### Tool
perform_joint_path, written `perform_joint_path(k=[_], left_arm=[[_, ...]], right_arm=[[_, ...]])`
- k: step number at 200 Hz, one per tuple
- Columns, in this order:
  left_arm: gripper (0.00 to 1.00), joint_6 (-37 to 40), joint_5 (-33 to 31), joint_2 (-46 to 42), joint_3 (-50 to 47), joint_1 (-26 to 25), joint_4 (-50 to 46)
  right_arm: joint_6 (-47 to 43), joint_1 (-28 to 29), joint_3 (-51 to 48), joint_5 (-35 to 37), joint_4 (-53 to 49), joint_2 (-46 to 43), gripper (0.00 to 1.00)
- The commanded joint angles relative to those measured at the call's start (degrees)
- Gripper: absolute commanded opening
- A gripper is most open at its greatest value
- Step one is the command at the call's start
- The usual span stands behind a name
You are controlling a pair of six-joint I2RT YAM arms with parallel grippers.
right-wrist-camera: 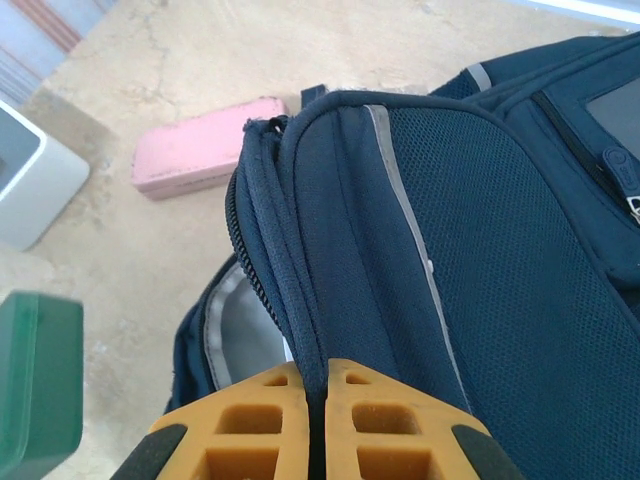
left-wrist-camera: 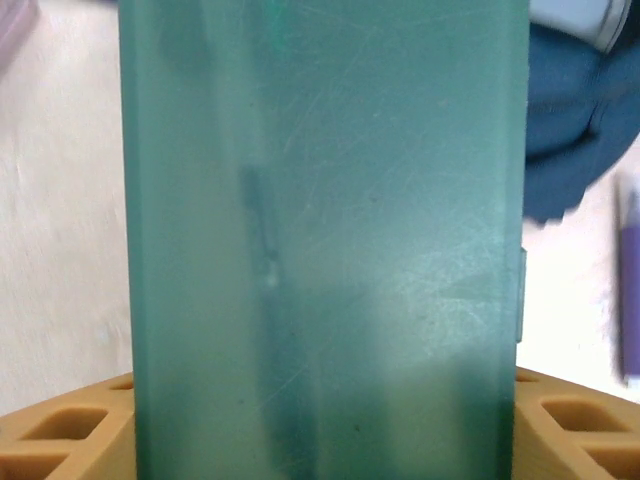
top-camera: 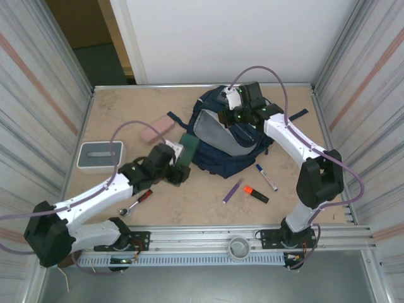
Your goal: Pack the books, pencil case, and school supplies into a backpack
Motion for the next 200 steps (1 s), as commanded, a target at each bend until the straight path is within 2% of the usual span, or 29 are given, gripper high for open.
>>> perform_joint_path(k=[1, 43, 66, 104, 125, 146, 167, 184, 200], left_arm=[[0.41, 9.4, 9.4, 5.9, 8.2, 3.6, 0.3], [0.43, 12.8, 10.9, 21.1, 24.1, 4.5, -7.5], [0.44, 13.9, 11.0, 29.3, 33.7, 4.6, -12.6], [0.47, 14.1, 13.4, 39.2, 44.6, 4.2, -15.3], [0.52, 14.1, 13.2, 45.4, 50.6, 4.1, -17.1], [0.63, 13.8, 13.4, 50.4, 55.0, 4.1, -17.1], [0.77, 12.9, 13.2, 49.4, 53.6, 4.1, -14.4], [0.88, 11.9, 12.0, 42.8, 44.9, 4.0, -8.4], [0.94, 10.7, 11.2, 35.6, 35.7, 3.9, -3.9]], right_arm=[[3.6, -1.2, 5.7, -5.7, -3.2, 1.2, 0.0], [9.4, -3.4, 11.7, -9.8, -3.6, 3.9, 0.0], [15.2, -5.2, 14.4, -15.3, -0.6, 5.5, 0.0], [20.8, -6.6, 19.1, -21.0, 1.4, 8.9, 0.0], [21.5, -6.8, 19.3, -21.8, 2.2, 9.7, 0.0], [22.1, -6.8, 18.2, -21.9, 2.8, 10.1, 0.0], [21.8, -7.0, 16.5, -21.8, 3.1, 10.1, 0.0], [21.7, -7.4, 15.0, -21.7, 3.4, 9.7, 0.0], [21.4, -7.6, 13.4, -21.5, 4.0, 9.0, 0.0]])
